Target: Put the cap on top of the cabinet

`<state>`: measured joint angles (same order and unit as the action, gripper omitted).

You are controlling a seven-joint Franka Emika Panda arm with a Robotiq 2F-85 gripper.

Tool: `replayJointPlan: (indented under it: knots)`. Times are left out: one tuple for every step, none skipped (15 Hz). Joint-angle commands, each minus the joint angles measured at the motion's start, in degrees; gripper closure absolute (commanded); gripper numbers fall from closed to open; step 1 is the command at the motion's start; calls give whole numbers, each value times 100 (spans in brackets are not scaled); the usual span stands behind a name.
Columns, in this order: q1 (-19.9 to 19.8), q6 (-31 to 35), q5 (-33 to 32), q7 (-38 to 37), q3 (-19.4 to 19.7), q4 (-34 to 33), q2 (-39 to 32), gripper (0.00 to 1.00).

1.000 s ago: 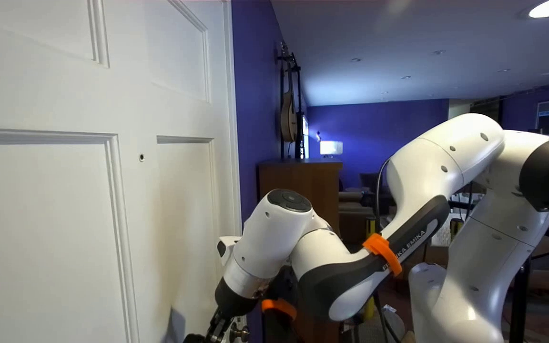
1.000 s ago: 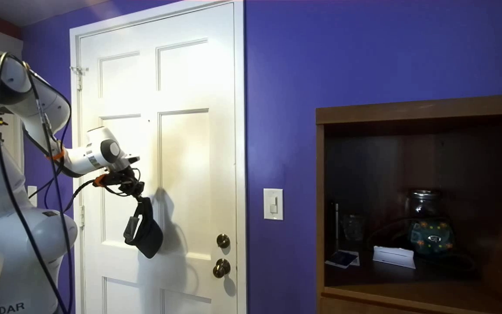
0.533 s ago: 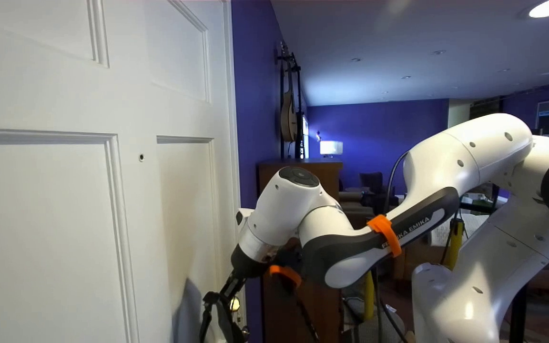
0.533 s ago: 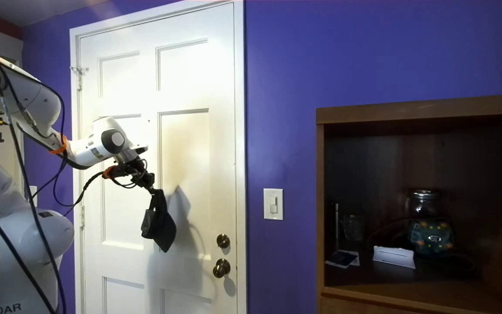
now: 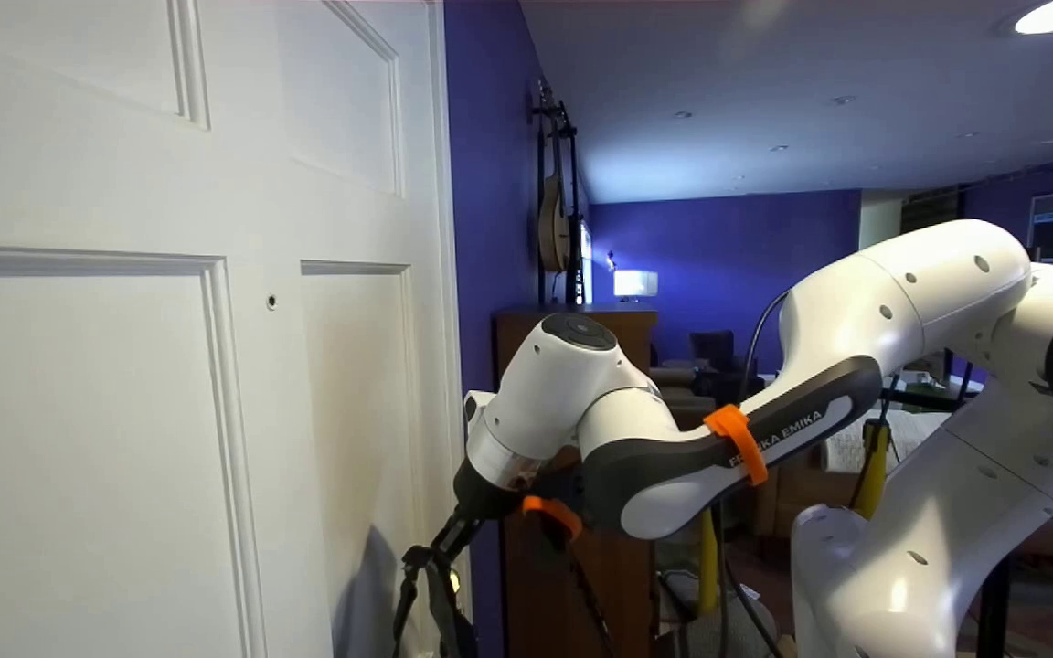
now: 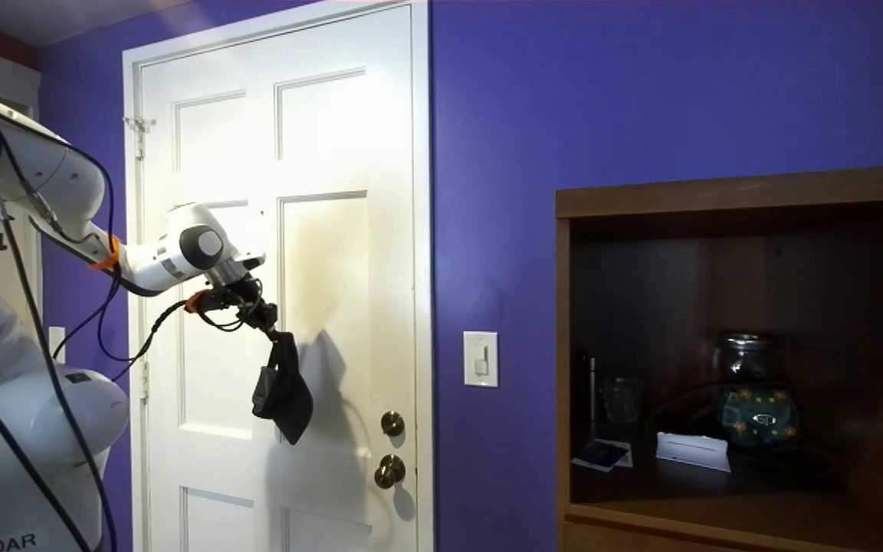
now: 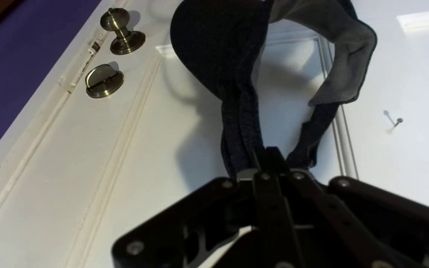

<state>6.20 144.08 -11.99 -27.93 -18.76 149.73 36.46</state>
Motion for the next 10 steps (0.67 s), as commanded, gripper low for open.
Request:
replayJointPlan:
  knots:
    - [-110, 5, 125, 96, -102, -1, 25, 98]
    - [-110, 5, 126, 96, -102, -1, 25, 99]
    - [-237, 91, -12, -4, -208, -28, -3, 99]
    - [-380, 78, -83, -127, -283, -90, -58, 99]
    - [-610, 7, -125, -280, -315, -208, -138, 99]
    - [-789, -22, -154, -403, -351, -262, -157, 99]
    - [-1087, -51, -220, -624, -394, -350, -163, 99]
    - [-1306, -89, -254, -761, -401, -430, -176, 99]
    - [-1543, -95, -322, -872, -373, -519, -202, 99]
    - [-1781, -103, -395, -995, -355, -612, -215, 99]
